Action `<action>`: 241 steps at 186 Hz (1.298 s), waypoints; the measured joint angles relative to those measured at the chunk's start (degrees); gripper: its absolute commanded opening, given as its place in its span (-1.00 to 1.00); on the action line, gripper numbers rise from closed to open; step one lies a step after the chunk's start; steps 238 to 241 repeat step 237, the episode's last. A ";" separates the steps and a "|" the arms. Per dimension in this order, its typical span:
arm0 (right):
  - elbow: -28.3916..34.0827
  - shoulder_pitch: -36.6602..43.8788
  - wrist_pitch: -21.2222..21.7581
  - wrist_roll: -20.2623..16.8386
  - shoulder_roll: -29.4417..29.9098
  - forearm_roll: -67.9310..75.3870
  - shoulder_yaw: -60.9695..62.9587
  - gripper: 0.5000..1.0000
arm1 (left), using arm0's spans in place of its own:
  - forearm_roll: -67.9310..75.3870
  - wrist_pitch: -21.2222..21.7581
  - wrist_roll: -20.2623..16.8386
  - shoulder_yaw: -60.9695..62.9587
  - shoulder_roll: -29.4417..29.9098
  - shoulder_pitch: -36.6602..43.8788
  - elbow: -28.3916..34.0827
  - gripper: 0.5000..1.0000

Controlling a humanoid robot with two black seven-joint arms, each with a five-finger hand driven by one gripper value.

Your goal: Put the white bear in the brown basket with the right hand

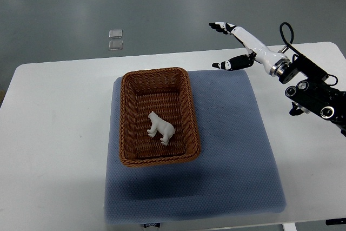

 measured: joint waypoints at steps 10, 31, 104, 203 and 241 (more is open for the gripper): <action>-0.83 -0.01 0.00 -1.00 -0.18 6.52 0.00 0.64 | 0.00 0.00 0.00 0.00 0.00 0.00 0.00 1.00; -2.63 -0.15 -0.08 -3.54 -0.25 17.58 -0.06 0.64 | 0.00 0.00 0.00 0.00 0.00 -0.01 0.00 1.00; -5.29 -2.07 2.10 -9.42 -0.24 41.51 0.00 0.65 | 0.00 0.00 0.00 -0.01 0.00 0.00 0.00 1.00; -5.23 -3.80 4.72 -8.98 0.69 47.06 2.16 0.70 | 0.00 0.00 0.00 0.01 0.00 -0.01 0.00 1.00; -5.11 -4.22 4.75 -8.91 1.04 47.08 2.29 0.70 | 0.00 0.00 0.00 0.01 0.00 0.00 0.00 1.00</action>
